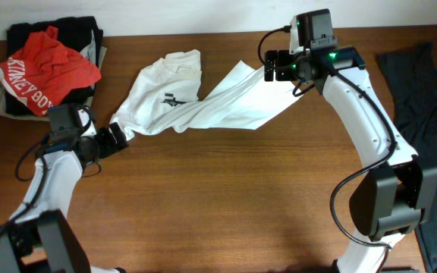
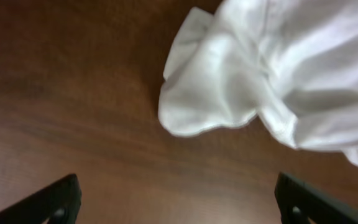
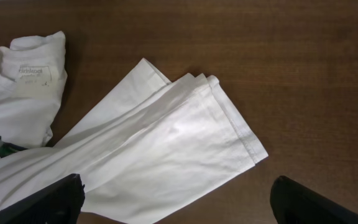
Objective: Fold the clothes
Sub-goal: 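Reach the left gripper to the T-shirt's left end and grasp it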
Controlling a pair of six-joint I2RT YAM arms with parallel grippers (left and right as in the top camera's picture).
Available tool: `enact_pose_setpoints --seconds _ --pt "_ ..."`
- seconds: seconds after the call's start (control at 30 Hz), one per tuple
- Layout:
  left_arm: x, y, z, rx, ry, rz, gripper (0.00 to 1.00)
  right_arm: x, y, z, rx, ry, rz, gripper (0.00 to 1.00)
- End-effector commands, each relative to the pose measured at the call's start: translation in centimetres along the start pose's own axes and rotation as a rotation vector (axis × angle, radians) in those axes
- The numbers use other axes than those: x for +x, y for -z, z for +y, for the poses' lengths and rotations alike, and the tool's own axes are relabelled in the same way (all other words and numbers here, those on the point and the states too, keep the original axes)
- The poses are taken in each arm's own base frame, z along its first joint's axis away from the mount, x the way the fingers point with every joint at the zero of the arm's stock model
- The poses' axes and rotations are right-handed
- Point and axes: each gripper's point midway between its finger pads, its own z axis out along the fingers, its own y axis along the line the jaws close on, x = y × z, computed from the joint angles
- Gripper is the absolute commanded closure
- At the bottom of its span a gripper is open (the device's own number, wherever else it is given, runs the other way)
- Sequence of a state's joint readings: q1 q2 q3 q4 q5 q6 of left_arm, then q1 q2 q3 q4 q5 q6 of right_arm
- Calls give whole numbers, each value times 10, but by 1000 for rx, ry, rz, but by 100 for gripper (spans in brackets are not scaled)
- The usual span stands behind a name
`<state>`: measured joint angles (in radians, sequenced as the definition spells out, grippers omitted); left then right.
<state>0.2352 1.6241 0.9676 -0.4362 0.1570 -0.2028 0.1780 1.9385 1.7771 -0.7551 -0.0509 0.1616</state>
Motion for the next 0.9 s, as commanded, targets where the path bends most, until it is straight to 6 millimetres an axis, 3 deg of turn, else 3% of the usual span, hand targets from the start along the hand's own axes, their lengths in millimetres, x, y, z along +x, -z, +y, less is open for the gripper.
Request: enact_pose_setpoints --seconds 0.0,0.2,0.5,0.57,0.6,0.8,0.87 --pt "-7 -18 1 1 4 -9 1 2 -2 -1 0 -14 5 1" --pt "-20 -41 0 11 -29 -60 1 2 -2 -1 0 -14 5 1" --pt "-7 -63 3 4 -74 -11 2 2 -2 -1 0 -14 5 1" --pt "-9 -63 3 6 -78 -20 11 2 -2 -1 0 -14 5 1" --pt "-11 -63 3 7 -79 -27 21 2 -2 -1 0 -14 5 2" --pt "-14 -63 -1 22 -82 -41 56 2 -2 -1 0 -14 5 1" --pt "-14 -63 -1 26 -82 -40 72 2 -2 -1 0 -14 5 1"
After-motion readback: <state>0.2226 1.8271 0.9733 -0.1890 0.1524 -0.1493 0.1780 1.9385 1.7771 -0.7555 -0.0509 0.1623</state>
